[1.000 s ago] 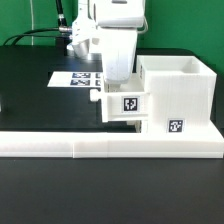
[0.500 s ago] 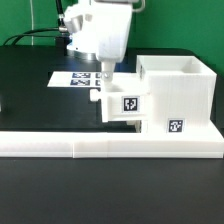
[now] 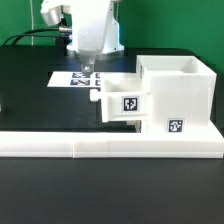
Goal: Assemble drawer
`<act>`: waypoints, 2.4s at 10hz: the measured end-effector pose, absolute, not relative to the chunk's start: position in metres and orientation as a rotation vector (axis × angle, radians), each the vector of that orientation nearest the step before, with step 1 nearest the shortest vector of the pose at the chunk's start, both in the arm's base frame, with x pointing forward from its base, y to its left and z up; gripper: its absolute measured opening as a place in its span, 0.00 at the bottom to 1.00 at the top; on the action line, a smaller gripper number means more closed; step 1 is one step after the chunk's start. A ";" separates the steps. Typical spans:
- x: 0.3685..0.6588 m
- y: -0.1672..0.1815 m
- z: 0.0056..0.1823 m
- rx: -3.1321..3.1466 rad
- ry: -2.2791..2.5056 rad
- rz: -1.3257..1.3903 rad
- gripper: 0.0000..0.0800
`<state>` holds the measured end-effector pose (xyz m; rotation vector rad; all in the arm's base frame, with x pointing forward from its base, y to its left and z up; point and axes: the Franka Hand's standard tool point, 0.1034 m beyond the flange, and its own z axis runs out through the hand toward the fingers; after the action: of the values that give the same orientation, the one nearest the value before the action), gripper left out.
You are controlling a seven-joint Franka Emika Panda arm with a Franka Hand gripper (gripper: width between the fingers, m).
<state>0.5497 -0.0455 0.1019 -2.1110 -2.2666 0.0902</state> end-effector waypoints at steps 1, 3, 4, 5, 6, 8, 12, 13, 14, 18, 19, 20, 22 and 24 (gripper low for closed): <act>0.557 -0.057 0.103 -2.065 -2.226 0.001 0.81; 0.553 -0.072 0.090 -2.034 -2.171 -0.066 0.81; 0.548 -0.071 0.083 -2.026 -2.132 -0.084 0.81; 0.546 -0.063 0.076 -2.049 -2.103 -0.073 0.81; 0.542 -0.054 0.072 -2.046 -2.090 -0.066 0.81; 0.541 -0.039 0.064 -2.077 -2.045 -0.060 0.81; 0.546 -0.006 0.058 -2.155 -1.945 -0.044 0.81; 0.546 0.002 0.055 -2.170 -1.923 -0.035 0.81; 0.545 0.007 0.052 -2.174 -1.911 -0.027 0.81; 0.541 0.013 0.046 -2.221 -1.848 -0.009 0.81; 0.542 0.019 0.046 -2.240 -1.827 -0.006 0.81; 0.543 0.028 0.046 -2.263 -1.800 -0.002 0.81; 0.545 0.036 0.044 -2.296 -1.760 0.005 0.81; 0.545 0.035 0.044 -2.305 -1.751 0.008 0.81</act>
Offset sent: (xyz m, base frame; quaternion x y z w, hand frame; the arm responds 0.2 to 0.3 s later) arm -0.0036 0.0243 -0.0179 0.0029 0.2241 0.0086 0.9745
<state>0.5449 0.0351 0.0439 -2.3051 -1.7509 0.0085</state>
